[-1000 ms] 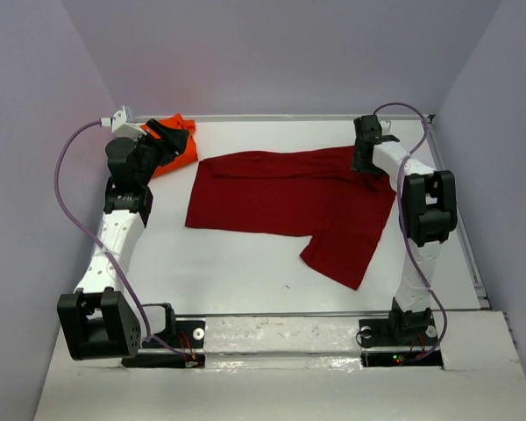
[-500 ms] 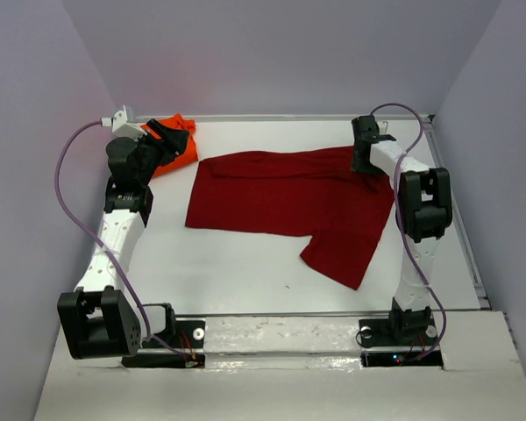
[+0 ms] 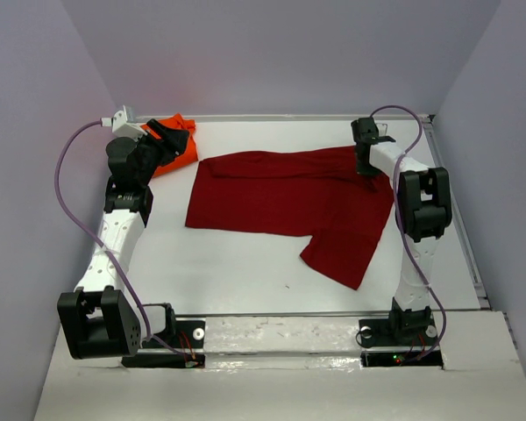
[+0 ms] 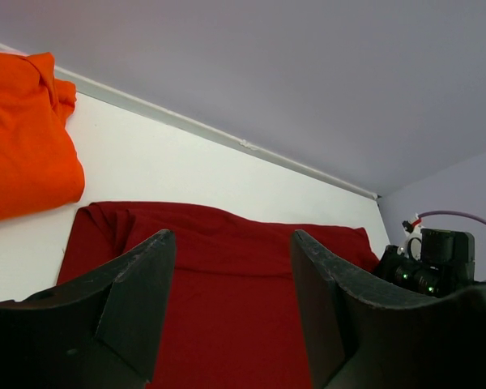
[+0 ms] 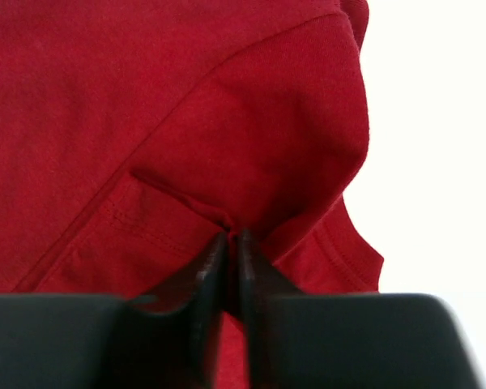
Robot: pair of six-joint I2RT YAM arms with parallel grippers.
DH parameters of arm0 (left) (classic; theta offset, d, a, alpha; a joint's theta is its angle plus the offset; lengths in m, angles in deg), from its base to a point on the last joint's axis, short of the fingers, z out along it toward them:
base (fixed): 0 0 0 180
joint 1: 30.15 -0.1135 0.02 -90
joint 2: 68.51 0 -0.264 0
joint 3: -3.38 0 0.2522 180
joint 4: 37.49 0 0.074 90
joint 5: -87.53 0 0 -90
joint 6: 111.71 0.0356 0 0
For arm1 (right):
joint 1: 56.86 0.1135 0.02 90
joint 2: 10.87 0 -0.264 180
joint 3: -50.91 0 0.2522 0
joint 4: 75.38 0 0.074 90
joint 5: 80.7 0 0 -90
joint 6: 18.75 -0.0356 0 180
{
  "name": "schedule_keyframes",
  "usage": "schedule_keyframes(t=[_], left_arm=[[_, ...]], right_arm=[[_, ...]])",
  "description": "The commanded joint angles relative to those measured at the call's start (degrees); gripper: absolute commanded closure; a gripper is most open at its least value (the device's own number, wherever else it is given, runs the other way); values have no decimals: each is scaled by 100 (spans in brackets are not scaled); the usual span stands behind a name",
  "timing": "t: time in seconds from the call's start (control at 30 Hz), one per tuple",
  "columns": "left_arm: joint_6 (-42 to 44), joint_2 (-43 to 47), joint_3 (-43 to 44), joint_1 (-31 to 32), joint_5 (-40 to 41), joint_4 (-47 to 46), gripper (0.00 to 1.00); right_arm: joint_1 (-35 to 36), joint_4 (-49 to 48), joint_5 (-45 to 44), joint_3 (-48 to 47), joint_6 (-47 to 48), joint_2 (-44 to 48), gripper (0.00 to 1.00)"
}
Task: Fold and stack the t-shirts
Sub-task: Fold the flattened tshirt in 1/3 of the way
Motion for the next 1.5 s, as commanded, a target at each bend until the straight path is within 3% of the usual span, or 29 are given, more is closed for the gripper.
schedule_keyframes(t=[0.0, 0.03, 0.87, 0.9, 1.0, 1.03, 1.1, 1.23, 1.47], left_arm=[[84, 66, -16, 2, 9, -188, 32], [84, 66, -16, 2, 10, -188, 32], [-48, 57, -77, 11, -87, -303, 32], [-48, 66, -78, 11, -78, -303, 32], [-39, 66, -69, 11, -87, -303, 32], [-39, 66, -60, 11, -78, -303, 32], [-39, 66, -77, 20, -78, -294, 32], [5, 66, -43, 11, -26, -241, 32], [40, 74, -25, 11, 1, -224, 32]], right_arm=[[29, -56, -188, 23, 15, 184, 93], [29, -48, -197, 32, 24, 193, 100], [29, 374, -671, 1772, -117, 1775, 100], [29, 383, -750, 1789, -117, 1801, 98], [29, 436, -838, 1755, -117, 1828, 79], [29, 436, -864, 1720, -99, 1828, 63], [29, 436, -909, 1658, -117, 1828, 47], [29, 410, -830, 1430, -143, 1758, 42], [29, 181, -434, 947, -38, 1249, 42]])
